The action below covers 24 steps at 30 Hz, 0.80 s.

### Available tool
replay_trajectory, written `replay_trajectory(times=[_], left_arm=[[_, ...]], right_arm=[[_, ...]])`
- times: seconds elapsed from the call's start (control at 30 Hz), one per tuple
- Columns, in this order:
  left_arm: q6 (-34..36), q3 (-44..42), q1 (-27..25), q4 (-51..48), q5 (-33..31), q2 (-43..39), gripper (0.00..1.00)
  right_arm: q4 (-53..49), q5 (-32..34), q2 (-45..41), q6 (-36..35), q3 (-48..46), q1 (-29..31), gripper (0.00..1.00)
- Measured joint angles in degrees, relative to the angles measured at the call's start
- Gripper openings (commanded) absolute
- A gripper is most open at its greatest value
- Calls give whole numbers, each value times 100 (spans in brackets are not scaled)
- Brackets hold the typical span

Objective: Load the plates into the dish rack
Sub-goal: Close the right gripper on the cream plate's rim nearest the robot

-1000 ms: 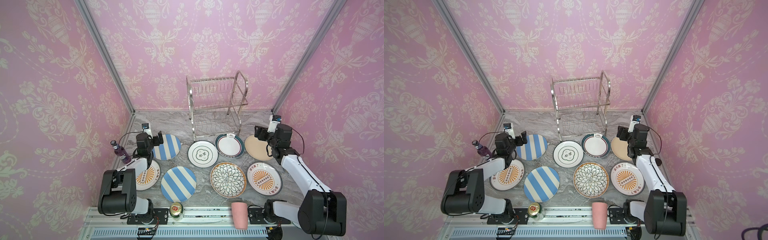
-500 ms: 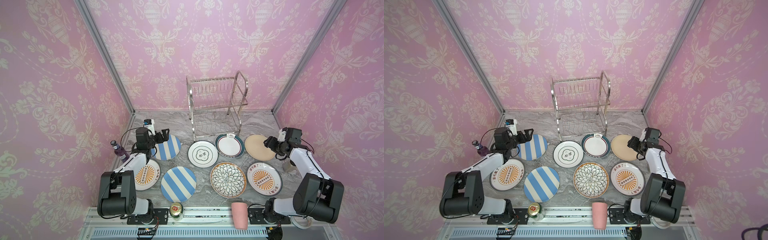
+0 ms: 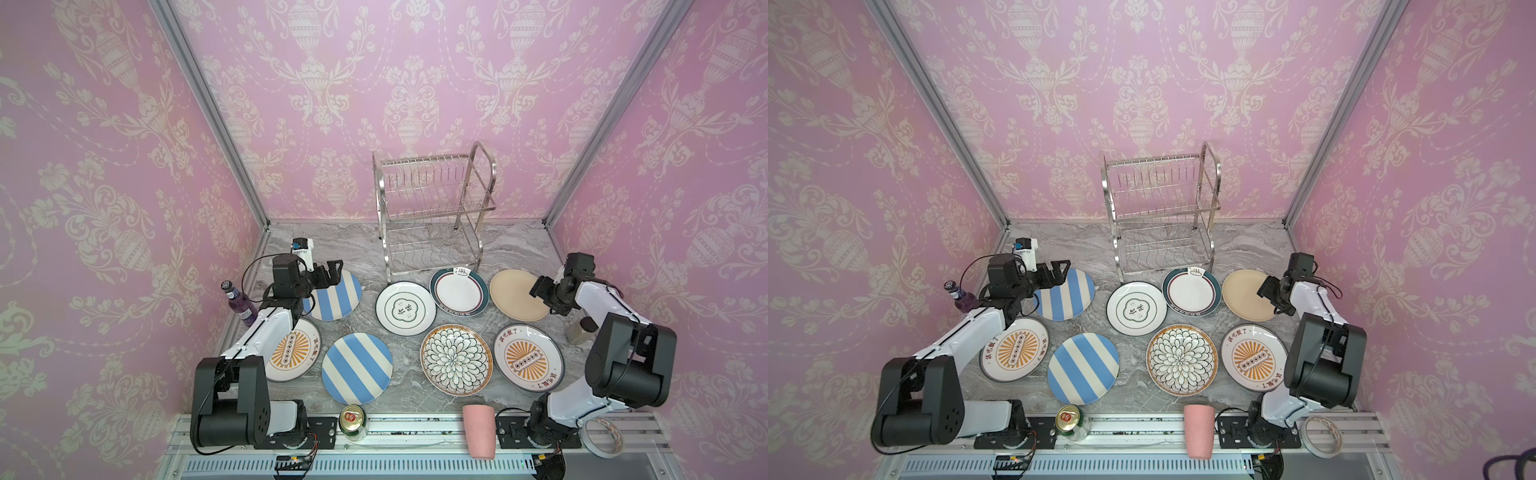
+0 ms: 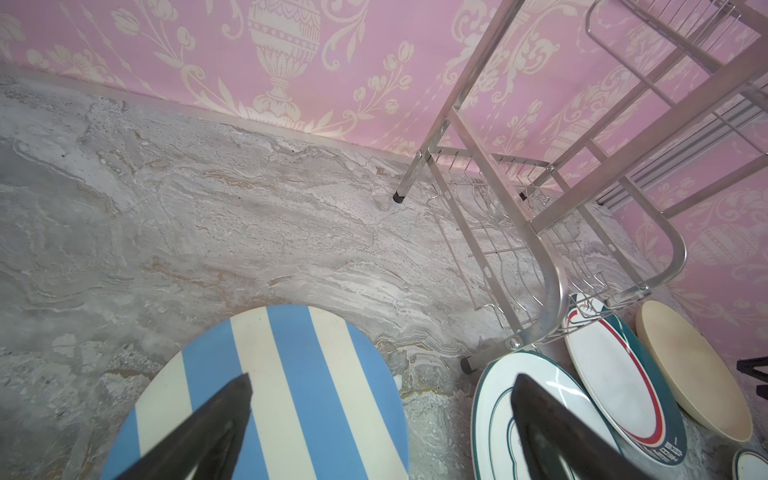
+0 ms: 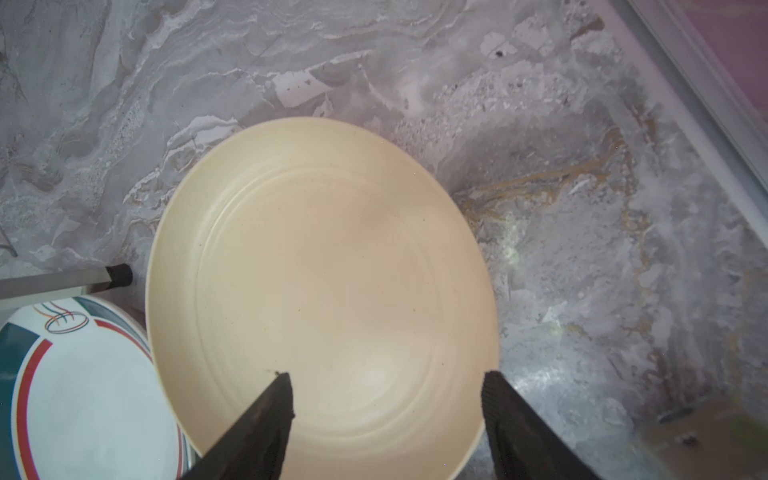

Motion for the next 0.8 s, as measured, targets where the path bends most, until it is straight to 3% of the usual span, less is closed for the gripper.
replay_trajectory(times=[0.3, 0.8], left_arm=[[-2, 164, -63, -262, 90, -48, 99], [-306, 221, -68, -162, 315, -136, 99]], right_arm=[[-105, 468, 398, -352, 573, -68, 69], [-90, 192, 1078, -1088, 1010, -166, 63]])
